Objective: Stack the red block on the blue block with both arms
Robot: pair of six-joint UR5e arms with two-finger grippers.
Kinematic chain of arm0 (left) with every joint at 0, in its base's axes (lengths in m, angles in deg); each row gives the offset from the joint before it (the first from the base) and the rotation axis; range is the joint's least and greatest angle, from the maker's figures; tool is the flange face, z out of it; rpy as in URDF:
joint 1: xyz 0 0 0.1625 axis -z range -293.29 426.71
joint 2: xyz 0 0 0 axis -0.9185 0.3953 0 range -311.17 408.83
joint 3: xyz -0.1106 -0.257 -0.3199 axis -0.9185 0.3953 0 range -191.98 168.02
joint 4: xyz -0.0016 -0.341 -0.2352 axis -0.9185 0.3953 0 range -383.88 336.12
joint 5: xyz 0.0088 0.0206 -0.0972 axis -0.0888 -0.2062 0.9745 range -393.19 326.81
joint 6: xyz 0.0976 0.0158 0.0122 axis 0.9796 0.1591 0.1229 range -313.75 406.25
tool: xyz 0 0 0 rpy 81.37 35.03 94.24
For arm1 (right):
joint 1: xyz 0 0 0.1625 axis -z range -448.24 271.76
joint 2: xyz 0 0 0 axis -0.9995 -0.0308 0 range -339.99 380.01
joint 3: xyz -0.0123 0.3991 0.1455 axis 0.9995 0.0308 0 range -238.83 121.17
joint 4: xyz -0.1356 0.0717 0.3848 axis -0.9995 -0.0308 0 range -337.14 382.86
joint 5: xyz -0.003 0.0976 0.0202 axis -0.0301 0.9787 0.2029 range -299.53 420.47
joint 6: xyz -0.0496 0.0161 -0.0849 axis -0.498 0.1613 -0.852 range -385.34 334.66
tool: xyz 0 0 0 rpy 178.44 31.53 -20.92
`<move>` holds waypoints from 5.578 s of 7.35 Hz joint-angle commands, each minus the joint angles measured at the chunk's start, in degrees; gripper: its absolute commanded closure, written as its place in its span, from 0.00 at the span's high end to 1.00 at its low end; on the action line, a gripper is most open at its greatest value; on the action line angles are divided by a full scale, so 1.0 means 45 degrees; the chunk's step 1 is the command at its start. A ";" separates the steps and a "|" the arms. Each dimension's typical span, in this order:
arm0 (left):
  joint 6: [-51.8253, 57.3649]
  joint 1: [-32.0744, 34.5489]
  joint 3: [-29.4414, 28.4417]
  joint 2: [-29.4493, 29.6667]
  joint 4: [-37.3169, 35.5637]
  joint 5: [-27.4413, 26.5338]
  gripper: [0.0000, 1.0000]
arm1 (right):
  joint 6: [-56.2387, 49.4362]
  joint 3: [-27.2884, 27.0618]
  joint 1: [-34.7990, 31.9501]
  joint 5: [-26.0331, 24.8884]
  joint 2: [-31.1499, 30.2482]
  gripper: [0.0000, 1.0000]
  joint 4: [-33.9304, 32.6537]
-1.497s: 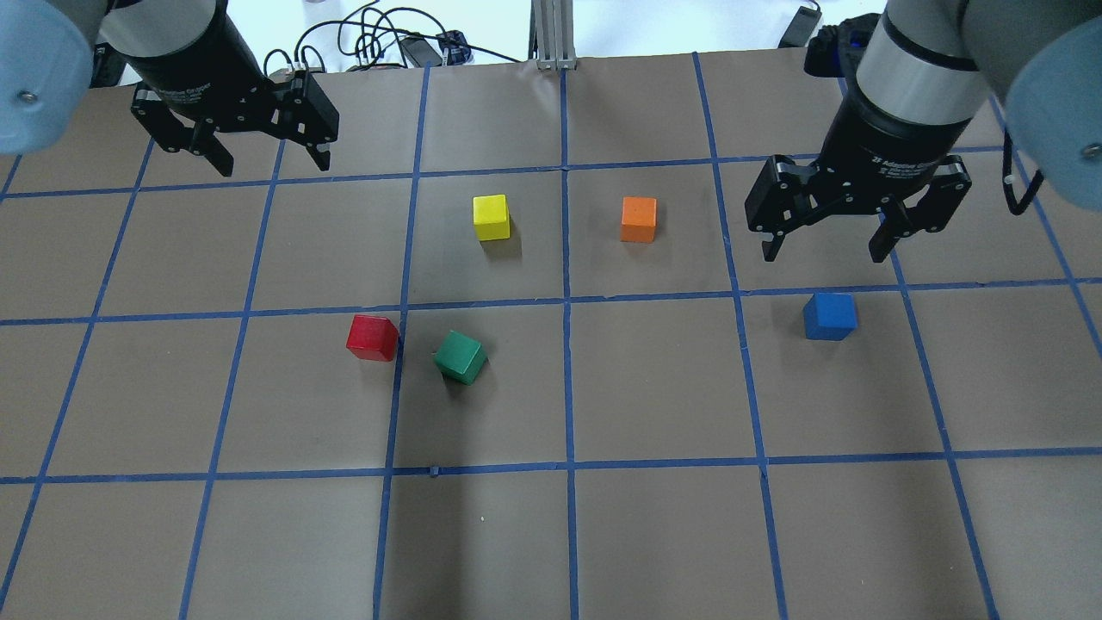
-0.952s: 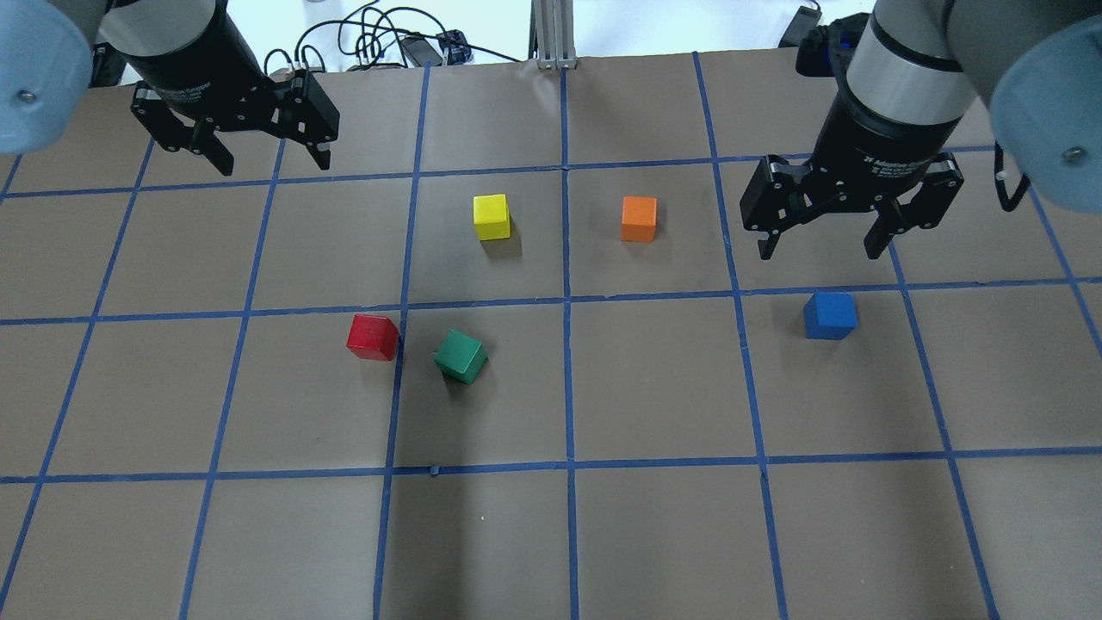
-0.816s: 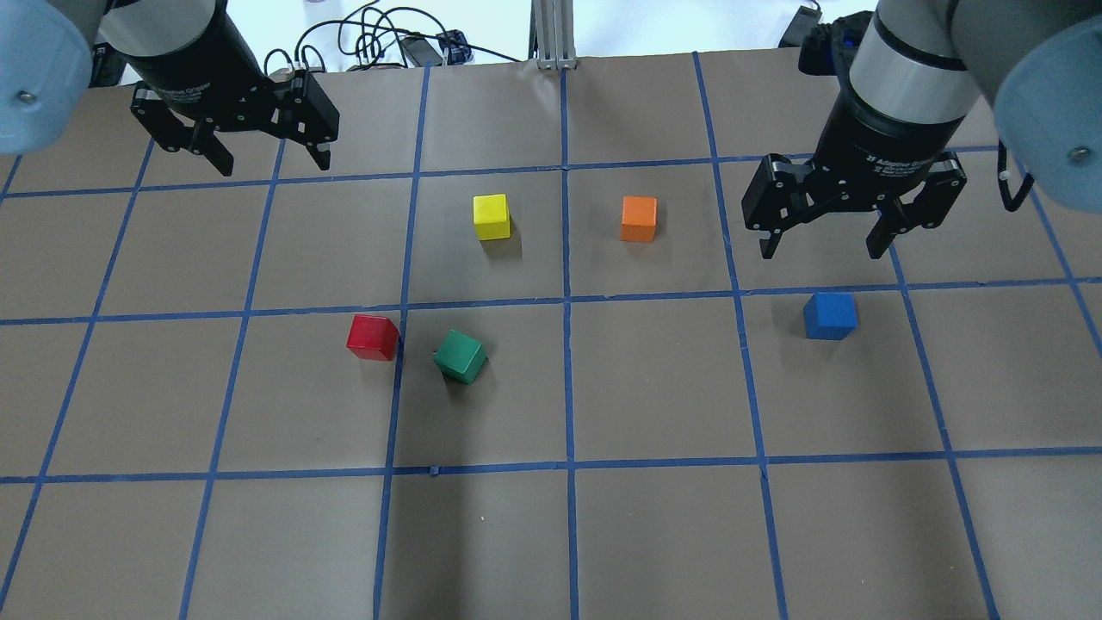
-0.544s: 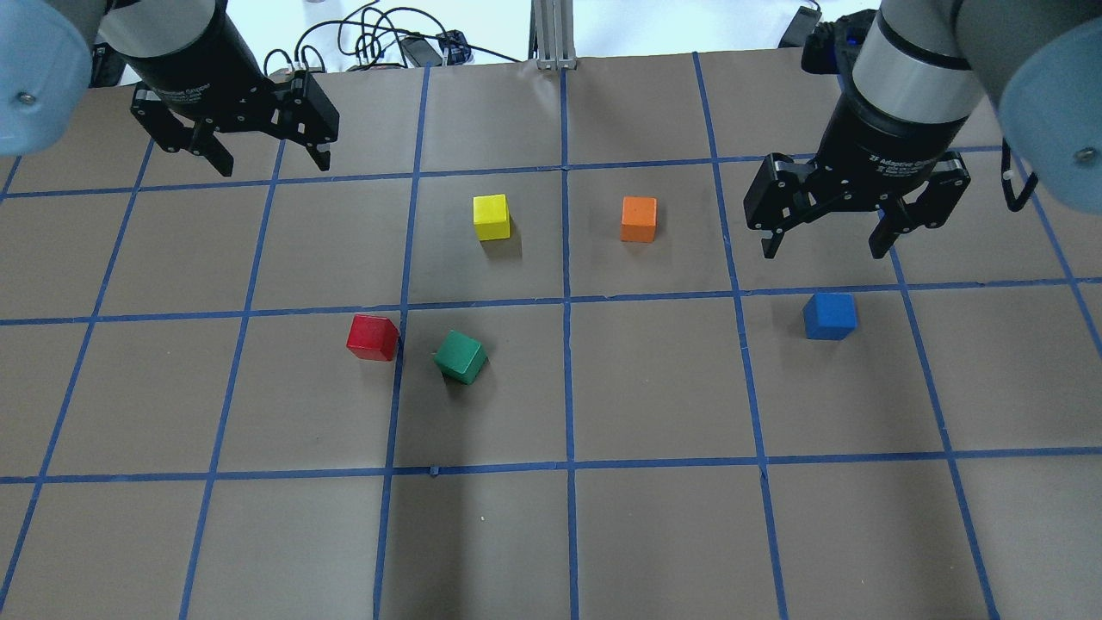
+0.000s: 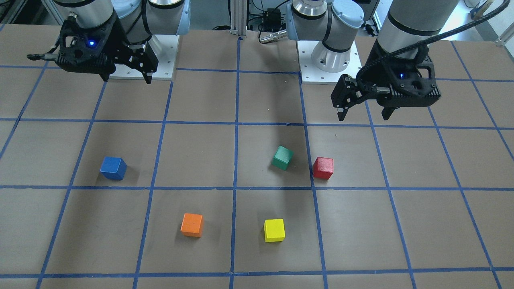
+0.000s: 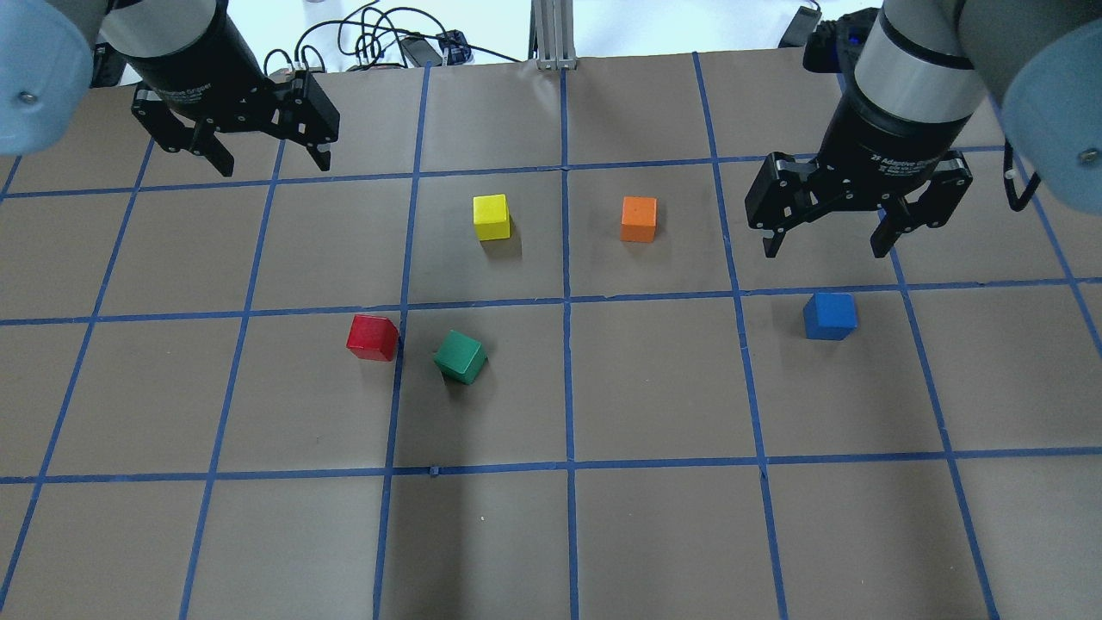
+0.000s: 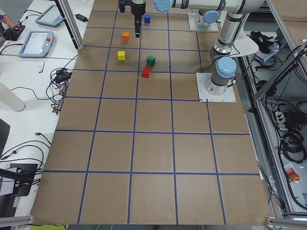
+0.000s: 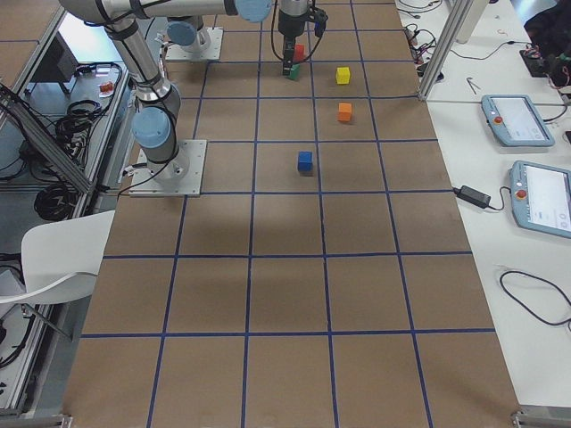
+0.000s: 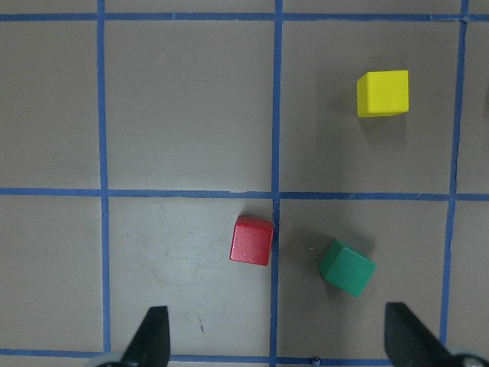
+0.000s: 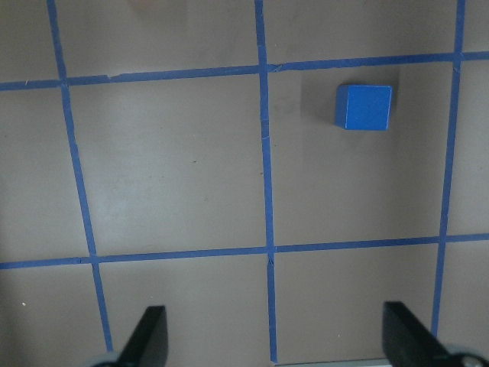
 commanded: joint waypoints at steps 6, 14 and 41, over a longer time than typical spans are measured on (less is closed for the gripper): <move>0.0000 0.0000 0.0006 0.0045 0.0000 0.0000 1.00 | 0.0021 -0.0022 -0.0010 -0.0020 -0.0001 1.00 0.0025; 0.0000 0.0000 0.0045 0.0064 -0.0020 0.0000 1.00 | 0.0021 -0.0080 -0.0010 0.0000 -0.0001 1.00 0.0025; 0.0435 0.0715 0.2704 0.2757 -0.5429 0.1133 0.00 | -0.0193 -0.0080 0.0869 0.0000 -0.0001 1.00 -0.0054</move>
